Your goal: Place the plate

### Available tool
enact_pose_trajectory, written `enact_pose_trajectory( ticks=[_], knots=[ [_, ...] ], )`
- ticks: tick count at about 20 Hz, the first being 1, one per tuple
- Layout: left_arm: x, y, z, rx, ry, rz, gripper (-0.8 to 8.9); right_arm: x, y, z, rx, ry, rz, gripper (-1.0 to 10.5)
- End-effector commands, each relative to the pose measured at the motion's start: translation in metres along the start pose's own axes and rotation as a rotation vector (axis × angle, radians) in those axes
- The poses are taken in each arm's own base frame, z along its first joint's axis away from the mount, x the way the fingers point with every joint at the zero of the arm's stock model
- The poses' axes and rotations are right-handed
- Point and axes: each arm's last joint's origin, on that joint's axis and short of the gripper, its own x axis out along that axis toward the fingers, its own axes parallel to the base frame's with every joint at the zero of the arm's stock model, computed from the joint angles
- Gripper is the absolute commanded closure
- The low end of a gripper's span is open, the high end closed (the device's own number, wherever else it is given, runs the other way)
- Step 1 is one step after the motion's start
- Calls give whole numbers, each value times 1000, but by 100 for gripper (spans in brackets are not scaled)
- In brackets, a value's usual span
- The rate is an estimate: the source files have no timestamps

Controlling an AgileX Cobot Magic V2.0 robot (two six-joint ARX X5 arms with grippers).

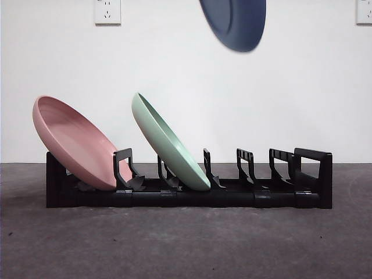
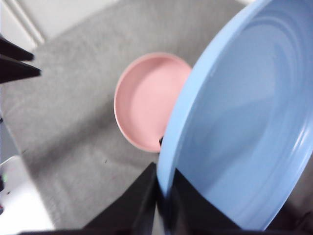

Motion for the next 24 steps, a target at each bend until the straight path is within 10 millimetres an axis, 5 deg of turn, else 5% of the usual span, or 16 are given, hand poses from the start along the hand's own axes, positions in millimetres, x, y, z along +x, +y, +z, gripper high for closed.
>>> enact_pose_trajectory(
  ticks=[1, 7, 16, 24],
  knots=[
    [-4, -1, 5, 12, -26, -8, 496, -9, 17, -16, -79, -74, -27, 932],
    [-4, -1, 5, 12, -26, -8, 496, -13, 49, -86, -176, -74, -90, 932],
    [-3, -1, 5, 11, -25, -8, 496, 27, 103, -185, -460, 160, -147, 932],
    [0, -1, 7, 9, -12, -6, 496, 74, 144, -221, -631, 405, 58, 932]
  ],
)
